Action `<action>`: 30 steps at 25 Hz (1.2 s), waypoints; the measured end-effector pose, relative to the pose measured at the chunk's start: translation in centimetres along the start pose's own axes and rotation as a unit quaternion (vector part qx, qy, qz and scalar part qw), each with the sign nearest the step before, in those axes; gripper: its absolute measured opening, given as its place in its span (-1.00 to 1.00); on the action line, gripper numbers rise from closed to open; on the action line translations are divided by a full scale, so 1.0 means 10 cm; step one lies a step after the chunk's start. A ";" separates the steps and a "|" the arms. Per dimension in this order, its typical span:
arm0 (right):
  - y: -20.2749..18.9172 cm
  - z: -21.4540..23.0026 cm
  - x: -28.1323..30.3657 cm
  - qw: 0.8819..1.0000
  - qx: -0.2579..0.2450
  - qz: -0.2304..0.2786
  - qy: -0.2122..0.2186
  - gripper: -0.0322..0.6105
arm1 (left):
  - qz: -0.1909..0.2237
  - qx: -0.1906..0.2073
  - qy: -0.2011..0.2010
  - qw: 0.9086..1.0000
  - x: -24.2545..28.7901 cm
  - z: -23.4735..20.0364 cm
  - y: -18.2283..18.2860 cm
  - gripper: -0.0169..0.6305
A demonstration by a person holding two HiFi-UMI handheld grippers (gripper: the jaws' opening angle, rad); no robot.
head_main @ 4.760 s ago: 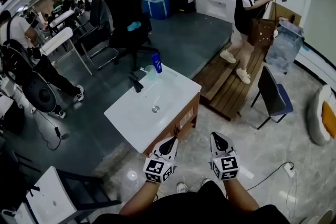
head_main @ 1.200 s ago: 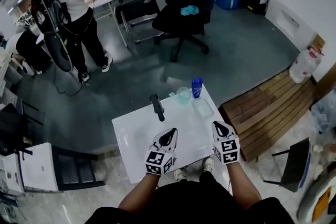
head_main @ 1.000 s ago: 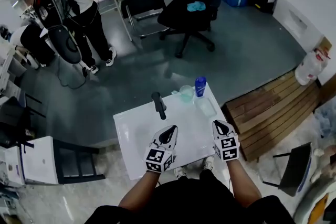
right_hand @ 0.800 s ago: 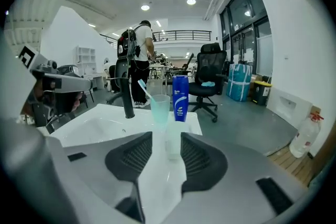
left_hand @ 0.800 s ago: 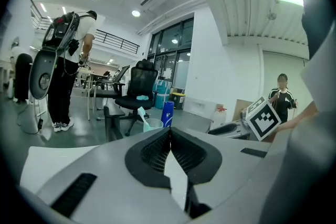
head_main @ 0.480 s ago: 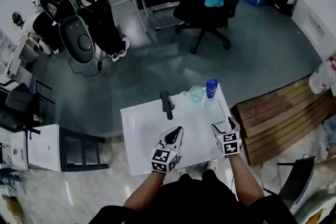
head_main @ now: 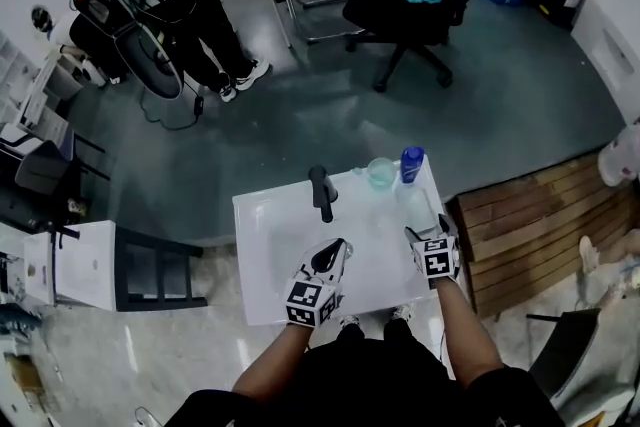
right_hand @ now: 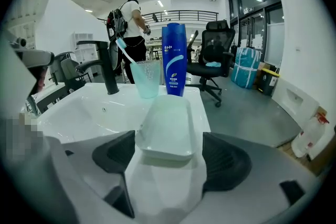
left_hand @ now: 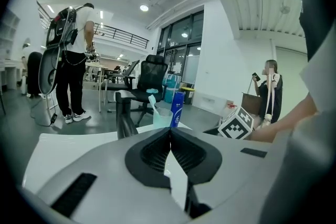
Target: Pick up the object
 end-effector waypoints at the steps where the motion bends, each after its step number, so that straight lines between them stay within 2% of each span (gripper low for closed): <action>1: 0.00 0.01 0.02 1.000 -0.002 -0.004 0.000 0.29 | -0.001 -0.002 0.002 1.000 0.00 0.00 -0.01 -0.89; 14: 0.04 0.00 0.08 1.000 -0.018 -0.018 -0.006 0.28 | -0.002 -0.011 0.015 1.000 -0.04 -0.01 -0.07 -0.88; 21: 0.09 0.00 -0.01 1.000 -0.014 -0.003 -0.014 0.28 | -0.003 -0.010 0.014 1.000 -0.03 0.02 -0.07 -0.89; 30: 0.29 -0.01 -0.40 0.999 -0.017 0.046 -0.019 0.28 | 0.000 -0.004 0.003 1.000 0.02 0.10 -0.05 -0.89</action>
Point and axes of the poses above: the fingertips, and each gripper's own axes: x forward along the fingers, z to its right, y out of its top, the point moved 7 cm from there along -x, backward along the fingers, and after that the axes turned 4 degrees about -z, right-handed, at the moved point
